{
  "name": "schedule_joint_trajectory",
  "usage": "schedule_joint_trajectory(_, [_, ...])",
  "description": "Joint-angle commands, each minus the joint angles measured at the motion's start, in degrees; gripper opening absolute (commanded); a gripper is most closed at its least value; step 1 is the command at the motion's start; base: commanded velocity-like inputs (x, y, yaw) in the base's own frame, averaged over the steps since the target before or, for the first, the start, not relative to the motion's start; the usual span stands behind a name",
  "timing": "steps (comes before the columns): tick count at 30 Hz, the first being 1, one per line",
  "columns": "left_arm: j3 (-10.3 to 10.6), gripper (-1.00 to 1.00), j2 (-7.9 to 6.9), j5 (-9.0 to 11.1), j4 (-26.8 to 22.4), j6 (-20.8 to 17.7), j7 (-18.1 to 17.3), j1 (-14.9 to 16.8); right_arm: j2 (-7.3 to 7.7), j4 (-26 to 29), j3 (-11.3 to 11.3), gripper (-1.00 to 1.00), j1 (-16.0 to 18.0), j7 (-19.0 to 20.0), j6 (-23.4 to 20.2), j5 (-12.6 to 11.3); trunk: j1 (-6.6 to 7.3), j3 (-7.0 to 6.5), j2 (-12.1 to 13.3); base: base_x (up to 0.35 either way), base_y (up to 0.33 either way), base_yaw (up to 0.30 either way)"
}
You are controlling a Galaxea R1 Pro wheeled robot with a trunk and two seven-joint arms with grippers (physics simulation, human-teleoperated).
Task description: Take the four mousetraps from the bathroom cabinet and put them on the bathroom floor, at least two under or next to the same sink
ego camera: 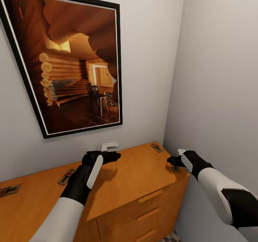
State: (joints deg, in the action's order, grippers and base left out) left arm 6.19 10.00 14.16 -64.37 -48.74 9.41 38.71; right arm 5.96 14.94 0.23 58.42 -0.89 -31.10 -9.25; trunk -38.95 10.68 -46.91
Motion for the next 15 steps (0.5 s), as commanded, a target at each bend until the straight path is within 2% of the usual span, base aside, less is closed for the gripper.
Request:
schedule_joint_trajectory(1, [0.05,1.00,0.00,0.60,-0.05,-0.20,0.52,0.05,0.02,0.09,0.03,1.00,0.03,-0.09,-0.28,-0.41,-0.01,0.09,-0.07,0.000,0.000,0.000])
schedule_joint_trajectory(6, [0.05,1.00,0.00,0.60,0.00,-0.17,0.45,0.05,0.02,0.09,0.03,1.00,0.03,-0.08,-0.28,-0.41,-0.01,0.09,-0.07,0.000,0.000,0.000])
schedule_joint_trajectory(11, [0.23,1.00,0.00,0.60,1.30,0.47,0.26,-1.52,-1.61,1.71,-0.21,1.00,-0.38,-1.69,0.46,-2.07,-0.01,0.09,-0.07,0.000,0.000,0.000])
schedule_joint_trajectory(15, [0.23,1.00,0.00,0.72,1.16,-0.15,0.26,-1.70,-2.91,1.01,0.17,1.00,0.85,-0.38,0.98,-0.90,-0.01,0.09,-0.07,0.000,0.000,0.000])
